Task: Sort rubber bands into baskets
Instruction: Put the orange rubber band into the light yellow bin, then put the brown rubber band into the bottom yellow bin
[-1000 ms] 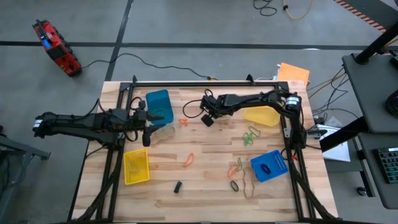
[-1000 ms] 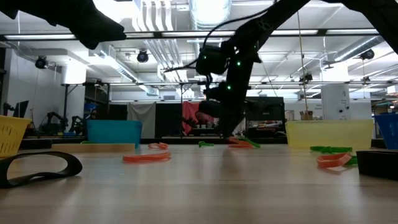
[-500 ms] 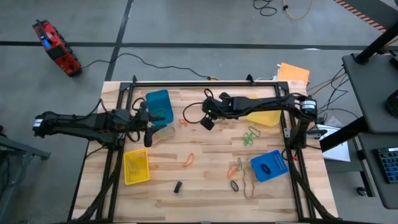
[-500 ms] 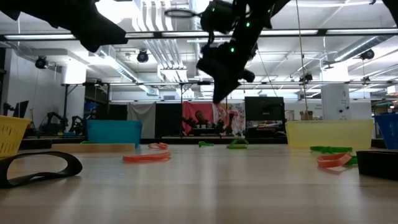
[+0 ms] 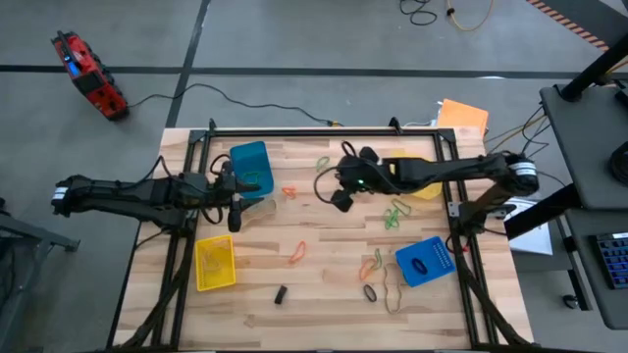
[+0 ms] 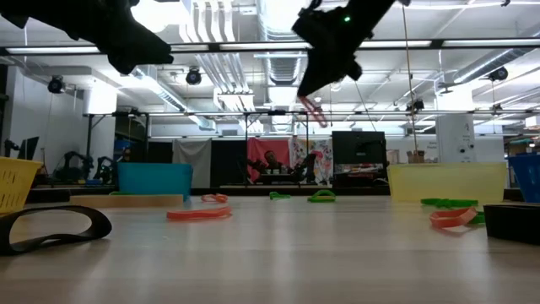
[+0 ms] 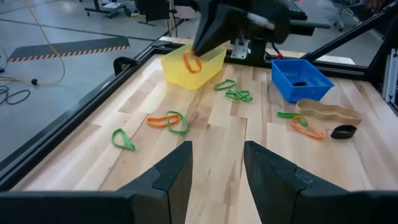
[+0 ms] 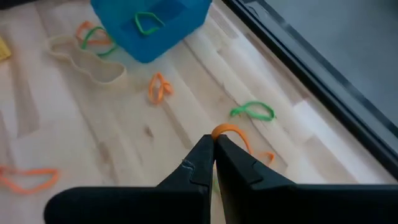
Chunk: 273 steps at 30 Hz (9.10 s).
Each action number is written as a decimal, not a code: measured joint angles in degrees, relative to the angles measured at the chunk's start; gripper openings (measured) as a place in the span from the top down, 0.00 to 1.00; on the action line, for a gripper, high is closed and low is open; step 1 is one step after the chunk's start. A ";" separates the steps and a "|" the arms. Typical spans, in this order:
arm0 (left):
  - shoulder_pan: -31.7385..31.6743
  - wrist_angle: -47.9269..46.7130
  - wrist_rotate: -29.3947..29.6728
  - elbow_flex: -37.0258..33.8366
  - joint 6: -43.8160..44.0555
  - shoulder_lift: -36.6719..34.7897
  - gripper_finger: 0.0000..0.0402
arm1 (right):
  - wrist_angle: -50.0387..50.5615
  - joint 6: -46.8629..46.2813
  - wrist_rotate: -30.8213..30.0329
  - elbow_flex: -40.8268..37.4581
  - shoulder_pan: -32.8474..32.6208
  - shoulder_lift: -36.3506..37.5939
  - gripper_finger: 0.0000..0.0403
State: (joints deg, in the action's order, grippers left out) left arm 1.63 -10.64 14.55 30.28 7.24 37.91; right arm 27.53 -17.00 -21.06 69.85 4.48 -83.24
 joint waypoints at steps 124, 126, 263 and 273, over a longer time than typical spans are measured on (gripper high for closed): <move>-29.03 -24.15 -10.73 5.83 -0.33 9.75 0.73 | -18.63 15.39 0.11 -15.86 15.81 14.93 0.69; -29.03 -23.51 -10.60 5.79 -0.73 10.51 0.74 | -18.67 16.90 0.11 -15.89 15.82 14.93 0.70; -3.39 -20.57 -2.89 16.92 0.10 55.63 0.66 | 0.89 -5.53 -3.43 -20.79 -12.49 14.93 0.98; -3.61 -21.95 -2.86 16.86 0.96 52.90 0.66 | 0.81 -5.92 -3.39 -20.79 -12.49 14.93 0.98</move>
State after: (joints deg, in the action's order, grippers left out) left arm -1.98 -32.58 11.68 47.15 8.20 90.81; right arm 28.34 -22.92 -24.45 49.06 -8.01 -68.31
